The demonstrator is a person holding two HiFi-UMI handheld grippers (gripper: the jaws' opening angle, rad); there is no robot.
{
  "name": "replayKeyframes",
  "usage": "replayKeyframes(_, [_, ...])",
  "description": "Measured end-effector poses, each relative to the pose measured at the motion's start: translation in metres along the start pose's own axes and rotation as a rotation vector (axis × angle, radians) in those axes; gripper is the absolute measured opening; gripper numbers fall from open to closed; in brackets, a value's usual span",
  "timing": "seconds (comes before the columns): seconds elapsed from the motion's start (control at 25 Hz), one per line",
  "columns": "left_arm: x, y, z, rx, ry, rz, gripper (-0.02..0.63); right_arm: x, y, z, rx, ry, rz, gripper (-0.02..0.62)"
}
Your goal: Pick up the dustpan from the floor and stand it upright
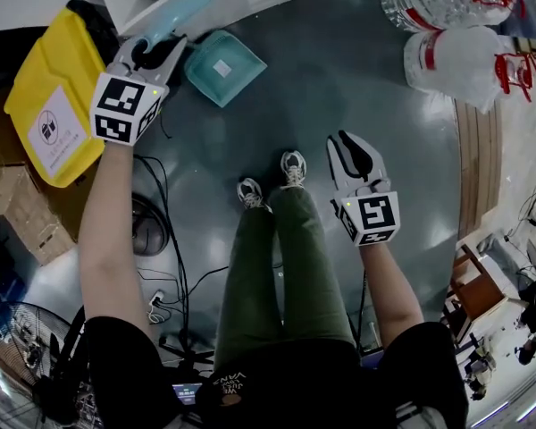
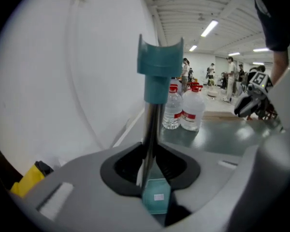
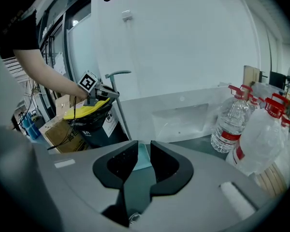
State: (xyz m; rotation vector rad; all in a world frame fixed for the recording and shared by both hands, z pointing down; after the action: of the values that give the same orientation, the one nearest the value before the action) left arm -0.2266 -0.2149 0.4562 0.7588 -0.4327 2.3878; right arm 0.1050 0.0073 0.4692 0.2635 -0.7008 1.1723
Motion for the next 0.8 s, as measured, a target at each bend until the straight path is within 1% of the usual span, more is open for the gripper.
replayKeyframes(0.12, [0.001, 0.002, 0.002, 0.005, 0.030, 0.092, 0.140, 0.004, 0.003, 0.001, 0.003, 0.003, 0.010, 0.081])
replayKeyframes(0.2, [0.001, -0.001, 0.003, 0.019, 0.043, 0.120, 0.140, 0.006, 0.004, 0.001, 0.005, 0.005, 0.015, 0.081])
replayKeyframes(0.44, [0.001, 0.001, 0.003, -0.002, 0.017, 0.107, 0.141, 0.008, 0.009, 0.004, 0.006, 0.001, 0.022, 0.081])
replayKeyframes(0.68, [0.000, -0.003, 0.006, -0.023, 0.019, 0.080, 0.141, 0.007, 0.014, 0.004, 0.008, -0.008, 0.027, 0.081])
replayKeyframes(0.8, [0.000, -0.005, 0.005, -0.028, 0.030, 0.079, 0.141, 0.004, 0.016, 0.002, 0.006, -0.018, 0.025, 0.081])
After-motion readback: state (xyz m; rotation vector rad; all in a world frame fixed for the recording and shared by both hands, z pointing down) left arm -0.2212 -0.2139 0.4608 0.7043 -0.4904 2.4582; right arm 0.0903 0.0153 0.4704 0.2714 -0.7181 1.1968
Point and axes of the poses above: the fingertips, and each gripper's own axes: z forward along the fingers, y to its left, x out of its underside, the point moved 8 cm from there along -z, backward along the fingers, and after that the axes turned 14 degrees about y, right-handed, at the moved point
